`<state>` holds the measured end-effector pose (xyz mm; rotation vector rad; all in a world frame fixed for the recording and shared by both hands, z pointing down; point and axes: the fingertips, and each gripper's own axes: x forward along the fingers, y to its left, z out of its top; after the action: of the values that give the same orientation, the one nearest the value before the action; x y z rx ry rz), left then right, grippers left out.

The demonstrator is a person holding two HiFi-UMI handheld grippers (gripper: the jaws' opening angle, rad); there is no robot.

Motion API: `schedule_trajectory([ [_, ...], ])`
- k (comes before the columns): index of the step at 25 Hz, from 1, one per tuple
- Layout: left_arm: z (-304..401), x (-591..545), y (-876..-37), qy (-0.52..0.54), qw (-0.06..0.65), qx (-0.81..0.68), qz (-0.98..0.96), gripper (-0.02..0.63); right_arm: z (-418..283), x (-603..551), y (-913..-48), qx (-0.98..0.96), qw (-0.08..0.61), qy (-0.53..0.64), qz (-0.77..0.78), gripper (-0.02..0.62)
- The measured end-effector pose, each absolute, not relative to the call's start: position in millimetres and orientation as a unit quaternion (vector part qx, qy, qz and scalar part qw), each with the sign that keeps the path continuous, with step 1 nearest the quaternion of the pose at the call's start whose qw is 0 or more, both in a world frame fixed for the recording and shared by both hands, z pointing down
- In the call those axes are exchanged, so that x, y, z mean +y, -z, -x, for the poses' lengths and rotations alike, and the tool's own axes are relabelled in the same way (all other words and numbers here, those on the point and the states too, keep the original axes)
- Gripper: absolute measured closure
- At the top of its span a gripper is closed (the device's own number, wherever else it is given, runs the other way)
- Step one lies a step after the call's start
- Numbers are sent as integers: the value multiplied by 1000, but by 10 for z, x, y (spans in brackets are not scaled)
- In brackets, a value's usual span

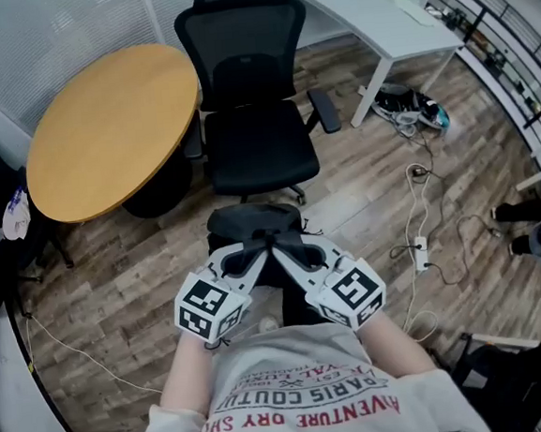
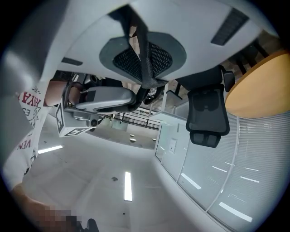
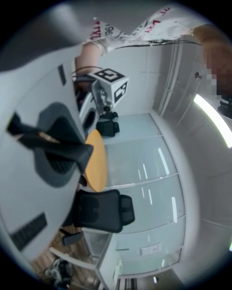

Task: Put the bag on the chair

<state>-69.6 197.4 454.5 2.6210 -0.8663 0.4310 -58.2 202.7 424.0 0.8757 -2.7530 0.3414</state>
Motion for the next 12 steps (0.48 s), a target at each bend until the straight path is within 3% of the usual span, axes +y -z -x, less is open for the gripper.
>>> schedule_trajectory([
  [12, 445, 567, -4751, -162, 210, -344, -901, 551, 322, 609, -4453, -961, 139, -116, -210, 551],
])
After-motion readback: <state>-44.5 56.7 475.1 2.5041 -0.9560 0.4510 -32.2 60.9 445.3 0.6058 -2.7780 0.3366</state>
